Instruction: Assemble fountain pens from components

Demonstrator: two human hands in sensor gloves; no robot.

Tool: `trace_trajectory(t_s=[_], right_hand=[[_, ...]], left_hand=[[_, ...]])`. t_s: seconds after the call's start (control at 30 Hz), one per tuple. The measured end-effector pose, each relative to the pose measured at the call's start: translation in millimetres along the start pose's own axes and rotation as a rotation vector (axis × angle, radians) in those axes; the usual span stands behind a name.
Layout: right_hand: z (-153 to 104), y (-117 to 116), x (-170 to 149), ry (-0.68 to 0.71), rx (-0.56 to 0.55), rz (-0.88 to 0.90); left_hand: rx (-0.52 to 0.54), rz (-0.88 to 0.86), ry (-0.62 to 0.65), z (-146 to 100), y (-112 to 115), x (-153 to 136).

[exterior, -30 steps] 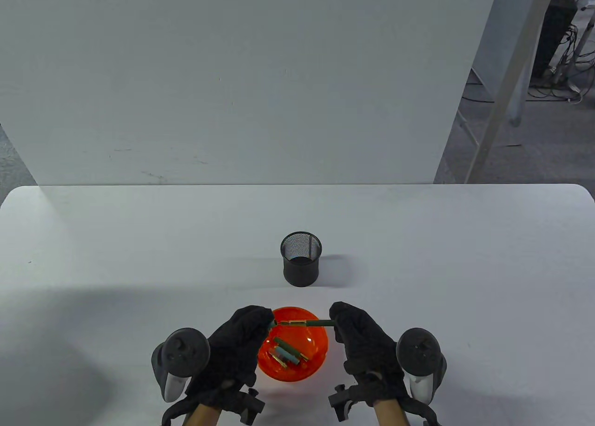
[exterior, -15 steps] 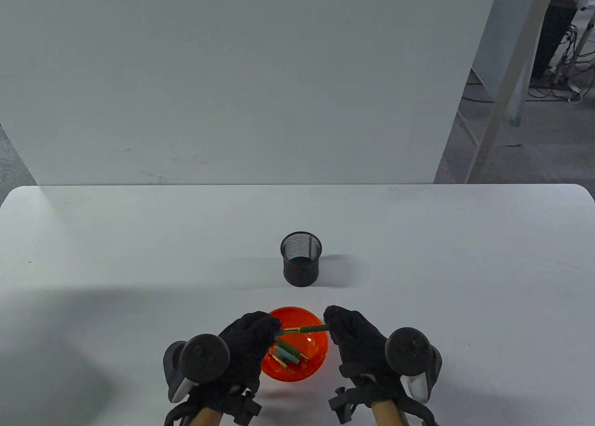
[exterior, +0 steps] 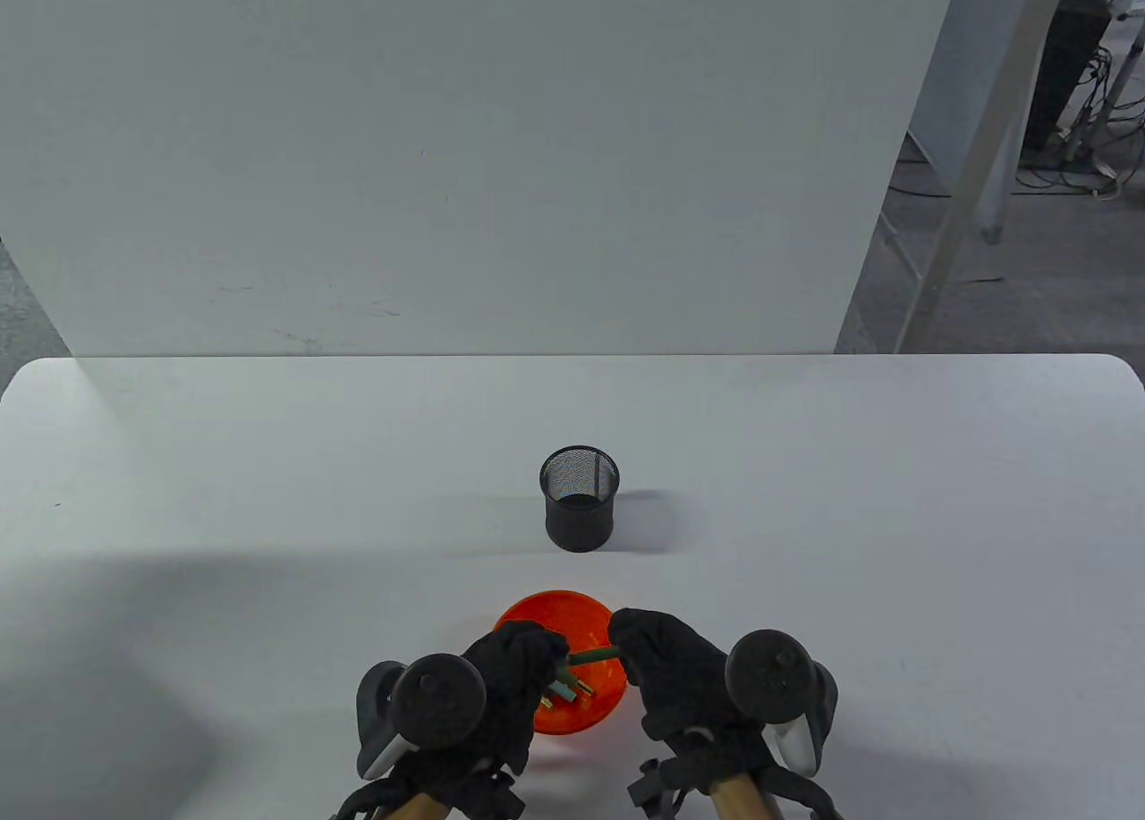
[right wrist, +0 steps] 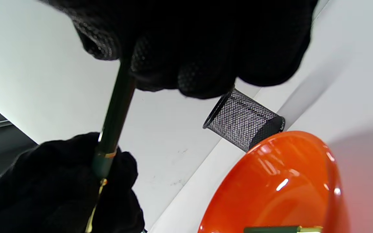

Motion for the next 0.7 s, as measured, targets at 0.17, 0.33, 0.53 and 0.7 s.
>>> trace_trajectory(t_s=[0.17, 0.33, 0.53, 0.7], right_hand=[[1.1, 0.7, -8.0, -0.055, -0.040, 0.011], [-2.4, 3.8, -12.3, -0.049, -0.065, 0.112], [1.3, -2.1, -18.8, -0.087, -0.001, 0.310], [1.9, -4.3, -15.9, -0.083, -0.001, 0.248]], left_hand=[[0.020, -0.031, -0.165, 1.7, -6.3, -27.0], [0.139, -0.203, -0.225, -6.2, -21.2, -36.9], [0.273, -0.535, -0.229, -9.1, -28.2, -40.1], [0.263, -0.388, -0.154, -0.5, -36.9, -37.9]])
Point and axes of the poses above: the tracker on the back of each hand, its own x axis roughly to the thumb side, its own z axis roughly from the wrist to the fingertips, y = z × x, the point moved 3 cm from there along z, roughly from the wrist to the fingertips, and after that the axes turned 5 degrees about x, right-handed, at the moved point
